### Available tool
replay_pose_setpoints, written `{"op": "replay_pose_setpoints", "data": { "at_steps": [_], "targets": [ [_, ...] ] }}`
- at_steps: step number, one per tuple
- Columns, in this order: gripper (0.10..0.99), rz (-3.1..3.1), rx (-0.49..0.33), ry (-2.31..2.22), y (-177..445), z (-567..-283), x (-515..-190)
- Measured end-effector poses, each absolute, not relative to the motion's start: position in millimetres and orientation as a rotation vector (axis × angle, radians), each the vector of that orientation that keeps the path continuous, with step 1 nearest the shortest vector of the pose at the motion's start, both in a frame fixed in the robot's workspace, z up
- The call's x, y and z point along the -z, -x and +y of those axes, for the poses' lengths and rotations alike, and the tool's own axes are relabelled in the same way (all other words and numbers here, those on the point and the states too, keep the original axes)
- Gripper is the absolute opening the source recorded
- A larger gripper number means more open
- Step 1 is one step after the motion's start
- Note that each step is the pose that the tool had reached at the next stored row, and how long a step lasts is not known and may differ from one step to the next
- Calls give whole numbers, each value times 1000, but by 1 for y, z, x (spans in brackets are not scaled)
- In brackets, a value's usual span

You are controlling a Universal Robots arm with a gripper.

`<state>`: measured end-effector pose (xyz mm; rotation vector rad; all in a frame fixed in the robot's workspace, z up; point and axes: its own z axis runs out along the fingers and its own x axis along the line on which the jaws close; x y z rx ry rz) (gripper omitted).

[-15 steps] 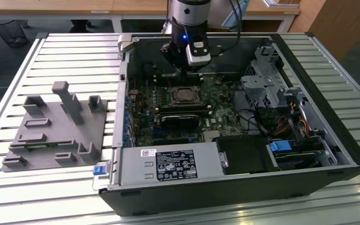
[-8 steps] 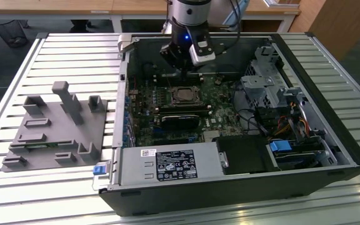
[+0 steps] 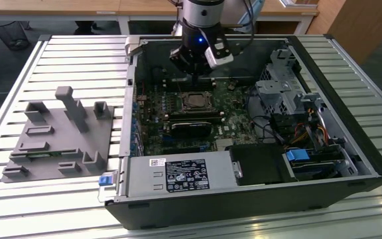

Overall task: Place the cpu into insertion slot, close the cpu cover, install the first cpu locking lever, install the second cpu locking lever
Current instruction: 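Install the first cpu locking lever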

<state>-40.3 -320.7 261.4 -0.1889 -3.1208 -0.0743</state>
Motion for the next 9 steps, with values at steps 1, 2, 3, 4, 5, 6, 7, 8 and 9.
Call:
{"op": "replay_pose_setpoints", "data": {
  "at_steps": [1,2,3,4,5,6,7,8,9],
  "targets": [
    [106,-3122,74,164,40,-321,-261],
    [106,-3123,74,138,40,-321,-261],
    [106,-3124,74,114,40,-321,-261],
    [106,-3126,74,90,40,-321,-261],
    [106,-3126,74,66,40,-321,-261],
    [106,-3127,74,43,40,-321,-261],
    [106,-3128,73,21,40,-321,-261],
    [106,-3129,73,-2,40,-321,-261],
    [106,-3130,73,-21,40,-321,-261]
  ]
}}
